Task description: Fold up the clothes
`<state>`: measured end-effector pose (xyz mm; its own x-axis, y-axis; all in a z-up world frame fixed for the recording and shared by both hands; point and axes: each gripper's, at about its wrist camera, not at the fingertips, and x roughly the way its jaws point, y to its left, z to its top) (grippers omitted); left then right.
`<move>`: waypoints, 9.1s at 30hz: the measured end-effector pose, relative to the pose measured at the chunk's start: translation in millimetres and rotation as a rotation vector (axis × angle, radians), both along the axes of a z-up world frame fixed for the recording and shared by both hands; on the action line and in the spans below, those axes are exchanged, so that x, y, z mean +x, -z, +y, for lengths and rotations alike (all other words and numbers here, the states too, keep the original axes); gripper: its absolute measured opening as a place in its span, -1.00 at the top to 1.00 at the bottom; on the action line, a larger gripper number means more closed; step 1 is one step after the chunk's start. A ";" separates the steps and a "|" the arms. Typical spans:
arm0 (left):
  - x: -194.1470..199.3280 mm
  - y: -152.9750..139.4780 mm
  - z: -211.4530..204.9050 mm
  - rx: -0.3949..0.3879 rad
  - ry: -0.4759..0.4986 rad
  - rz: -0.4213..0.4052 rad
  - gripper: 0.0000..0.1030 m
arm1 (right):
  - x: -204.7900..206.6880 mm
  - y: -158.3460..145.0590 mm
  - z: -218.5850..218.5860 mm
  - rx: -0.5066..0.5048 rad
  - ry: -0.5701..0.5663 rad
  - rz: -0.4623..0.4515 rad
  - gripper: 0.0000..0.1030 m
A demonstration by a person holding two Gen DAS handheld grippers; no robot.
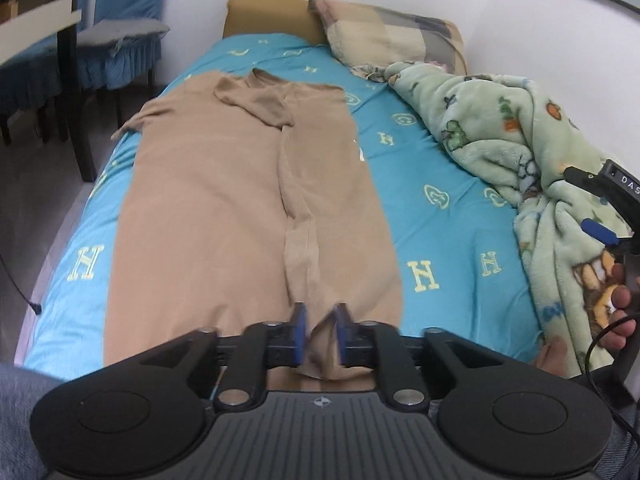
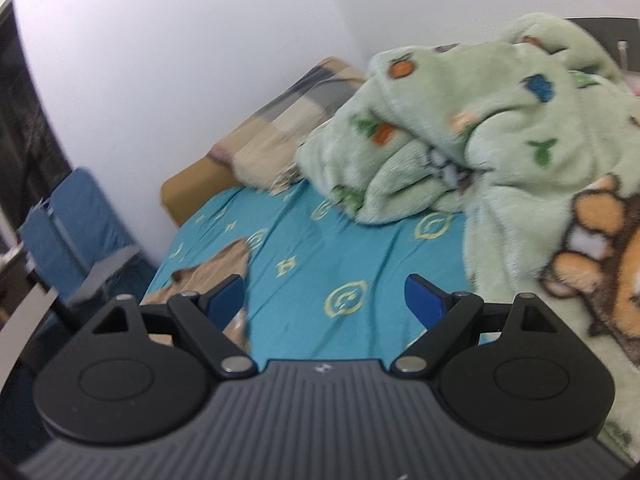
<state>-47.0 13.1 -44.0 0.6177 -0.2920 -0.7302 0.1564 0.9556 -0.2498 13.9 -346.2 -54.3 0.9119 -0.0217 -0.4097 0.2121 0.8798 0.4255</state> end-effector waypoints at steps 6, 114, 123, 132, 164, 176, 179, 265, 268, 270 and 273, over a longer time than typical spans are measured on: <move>-12.0 -36.1 5.3 0.015 0.032 -0.066 -0.25 | -14.9 -24.1 37.3 -0.023 -0.144 -0.013 -0.71; 59.8 54.7 13.5 -0.023 -0.039 0.191 0.63 | 55.7 -11.4 93.4 -0.034 -0.327 0.050 -0.70; 67.2 18.8 12.0 -0.018 -0.099 0.070 -0.52 | 54.2 -14.5 98.2 -0.057 -0.337 0.009 -0.70; 112.0 8.8 47.2 -0.031 -0.199 0.018 -0.57 | 60.2 -11.8 105.8 -0.078 -0.377 -0.032 -0.41; 404.9 171.2 276.4 -0.547 -0.847 0.054 -0.55 | 193.3 99.7 157.9 0.084 -0.396 0.338 -0.69; 435.4 54.7 204.8 0.035 -0.611 -0.234 0.85 | 193.6 86.7 150.0 0.115 -0.363 0.285 -0.69; 435.1 6.0 144.6 0.253 -0.433 -0.346 0.85 | 187.1 78.6 141.2 0.134 -0.343 0.252 -0.69; 63.7 30.5 24.8 -0.121 0.120 0.134 -0.02 | 78.7 77.1 76.6 0.362 -0.251 0.348 -0.63; 76.4 39.9 56.4 -0.237 -0.033 0.178 -0.18 | 73.8 92.7 78.5 0.427 -0.249 0.431 -0.59; 82.5 47.6 72.3 -0.275 -0.124 0.222 -0.18 | 70.2 103.1 79.9 0.458 -0.241 0.487 -0.58; 93.8 65.3 78.8 -0.303 -0.180 0.309 -0.19 | 66.4 115.7 86.2 0.488 -0.244 0.554 -0.39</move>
